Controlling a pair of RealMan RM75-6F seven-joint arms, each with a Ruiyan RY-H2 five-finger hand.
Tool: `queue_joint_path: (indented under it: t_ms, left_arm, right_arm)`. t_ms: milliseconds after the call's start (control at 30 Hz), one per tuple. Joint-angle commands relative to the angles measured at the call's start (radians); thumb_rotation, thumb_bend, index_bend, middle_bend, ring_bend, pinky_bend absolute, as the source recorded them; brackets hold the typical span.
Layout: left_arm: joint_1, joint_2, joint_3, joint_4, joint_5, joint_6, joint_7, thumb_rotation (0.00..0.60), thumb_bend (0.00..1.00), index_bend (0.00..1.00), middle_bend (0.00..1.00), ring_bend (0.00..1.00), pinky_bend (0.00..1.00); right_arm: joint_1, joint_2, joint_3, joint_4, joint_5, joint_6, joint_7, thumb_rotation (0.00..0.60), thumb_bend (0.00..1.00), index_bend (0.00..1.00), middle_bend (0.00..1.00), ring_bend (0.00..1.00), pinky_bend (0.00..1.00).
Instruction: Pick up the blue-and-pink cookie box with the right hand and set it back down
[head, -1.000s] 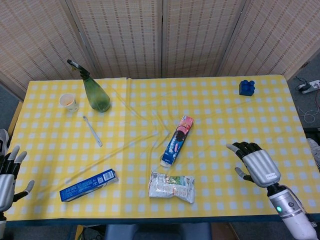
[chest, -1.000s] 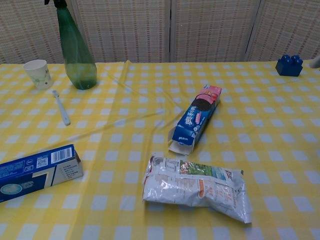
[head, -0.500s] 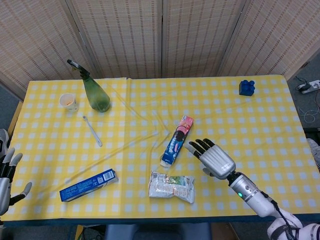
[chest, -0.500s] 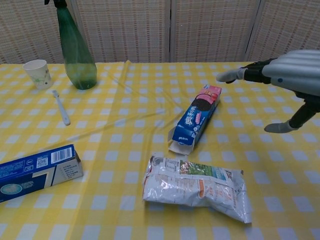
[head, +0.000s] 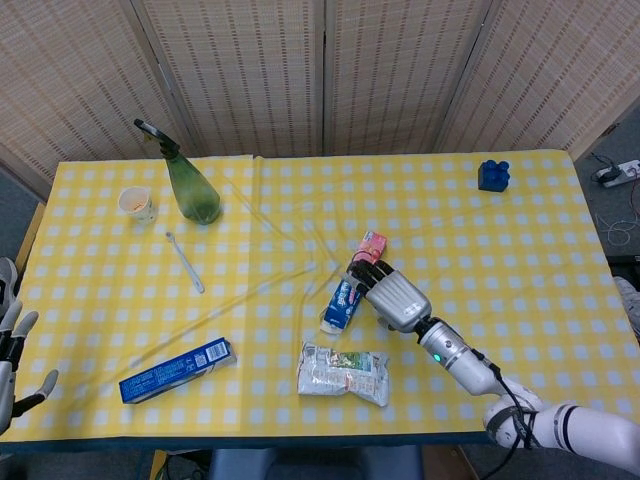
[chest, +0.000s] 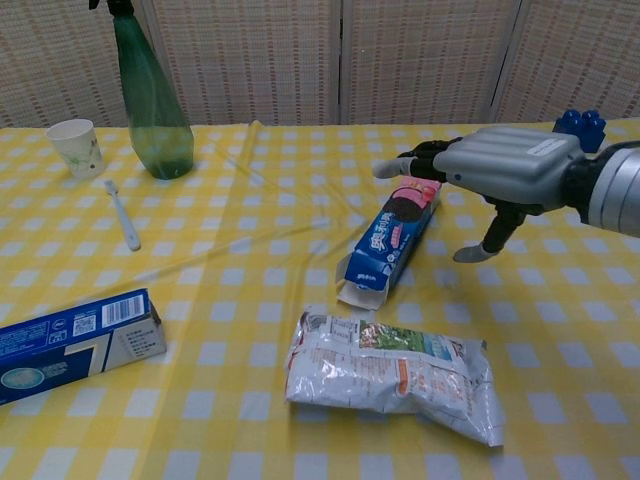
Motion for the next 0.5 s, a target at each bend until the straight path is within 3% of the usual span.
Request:
queue_joint_path:
  t_ms: [33, 500]
  left_arm:
    - [0.001, 0.001, 0.0, 0.0, 0.0, -0.001, -0.002, 0.6, 0.29, 0.11, 0.01, 0.06, 0.01]
    - [0.004, 0.002, 0.0, 0.004, 0.0, -0.01, -0.002, 0.6, 0.29, 0.12, 0.01, 0.06, 0.01]
  right_arm:
    - [0.034, -0.045, 0.006, 0.052, 0.027, -0.02, 0.004, 0.6, 0.16, 0.05, 0.08, 0.04, 0.14]
    - [0.152, -0.205, 0.027, 0.229, 0.147, -0.092, -0.042, 0.6, 0.16, 0.05, 0.08, 0.04, 0.14]
